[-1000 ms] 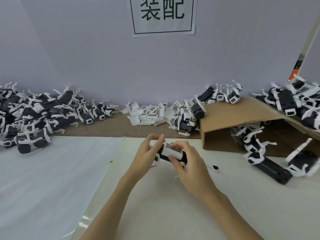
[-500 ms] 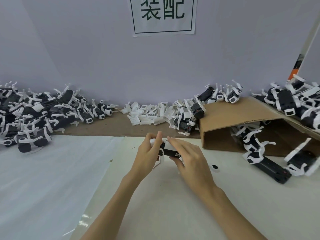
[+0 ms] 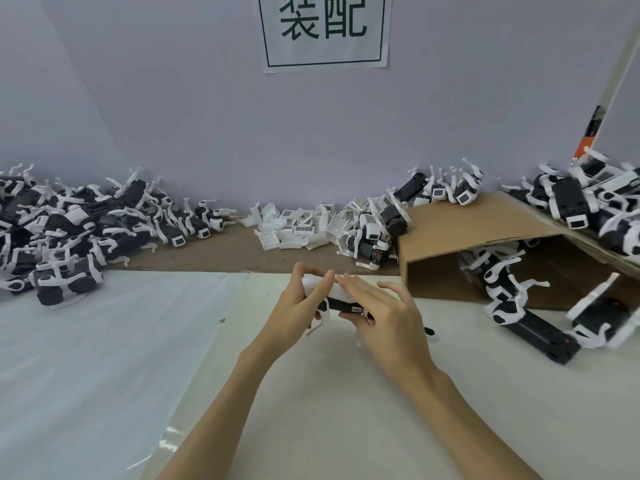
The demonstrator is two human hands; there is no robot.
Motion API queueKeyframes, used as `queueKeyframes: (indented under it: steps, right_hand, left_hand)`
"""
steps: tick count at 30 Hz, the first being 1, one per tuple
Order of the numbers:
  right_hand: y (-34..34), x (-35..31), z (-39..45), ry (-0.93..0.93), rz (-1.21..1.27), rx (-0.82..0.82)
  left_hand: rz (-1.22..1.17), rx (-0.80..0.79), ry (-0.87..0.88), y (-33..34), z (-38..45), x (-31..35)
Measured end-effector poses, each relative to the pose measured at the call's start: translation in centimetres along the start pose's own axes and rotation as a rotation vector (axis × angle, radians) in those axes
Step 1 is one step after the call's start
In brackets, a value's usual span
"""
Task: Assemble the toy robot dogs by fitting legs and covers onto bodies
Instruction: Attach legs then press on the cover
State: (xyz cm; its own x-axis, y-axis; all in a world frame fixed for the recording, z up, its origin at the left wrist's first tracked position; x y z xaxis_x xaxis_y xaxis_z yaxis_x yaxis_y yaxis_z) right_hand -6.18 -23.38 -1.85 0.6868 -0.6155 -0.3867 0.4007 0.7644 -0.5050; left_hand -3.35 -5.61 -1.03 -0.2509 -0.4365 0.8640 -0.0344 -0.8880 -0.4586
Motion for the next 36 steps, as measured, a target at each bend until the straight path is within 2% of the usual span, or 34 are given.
queueKeyframes:
  steps: [5, 10, 16, 19, 23, 27, 29, 31, 33, 36]
  right_hand:
    - [0.3, -0.2, -0.6, 0.016, 0.043, -0.052]
    - [0.2, -0.1, -0.5, -0.023, 0.031, 0.036]
    - [-0.1, 0.0, 0.1, -0.059, -0.005, 0.021]
    - [-0.1, 0.1, -0.1, 0.066, 0.162, -0.087]
    - [-0.8, 1.0, -0.6, 0.419, 0.577, -0.184]
    - [-1.4, 2.1, -0.6, 0.551, 0.552, -0.397]
    - [-1.6, 2.1, -0.7, 0.577, 0.631, -0.413]
    - [-1.9, 1.8, -0.7, 0.472, 0.548, -0.311]
    - [-2.1, 1.6, -0.7, 0.262, 0.259, -0.215]
    - [-1.7, 1.0, -0.5, 0.065, -0.015, -0.226]
  left_hand:
    - [-0.005, -0.007, 0.040, 0.4, -0.1, 0.5]
    - [0.011, 0.017, 0.047, 1.2, -0.2, 0.8]
    - [0.058, 0.048, 0.004, 1.4, 0.1, 0.6]
    - [0.003, 0.003, 0.008, 1.0, 0.2, 0.5]
    - [-0.022, -0.034, 0.052, 0.2, -0.1, 1.0]
    - [-0.013, -0.144, 0.143, 0.1, -1.1, 1.7]
    - [0.135, -0.119, 0.208, -0.1, -1.1, 1.7]
    - [0.389, -0.034, 0.349, -0.6, -0.9, 1.4]
    - [0.592, -0.010, 0.477, -1.3, -0.7, 1.2]
    - [0.806, 0.023, 0.593, -1.7, -0.3, 0.6]
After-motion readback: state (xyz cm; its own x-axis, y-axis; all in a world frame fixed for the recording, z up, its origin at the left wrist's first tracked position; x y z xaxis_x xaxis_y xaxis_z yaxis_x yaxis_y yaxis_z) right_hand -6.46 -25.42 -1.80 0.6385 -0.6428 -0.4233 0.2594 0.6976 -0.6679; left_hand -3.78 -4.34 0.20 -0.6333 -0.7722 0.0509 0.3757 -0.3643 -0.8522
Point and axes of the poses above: each hand's wrist, its own z-axis towards the middle knuckle, its own y-axis out of the palm, x = y × z, the point moved 2 cm from there along z, towards the middle knuckle, and after that the axes turned 12 degrees about z, right-handed, at the moved point
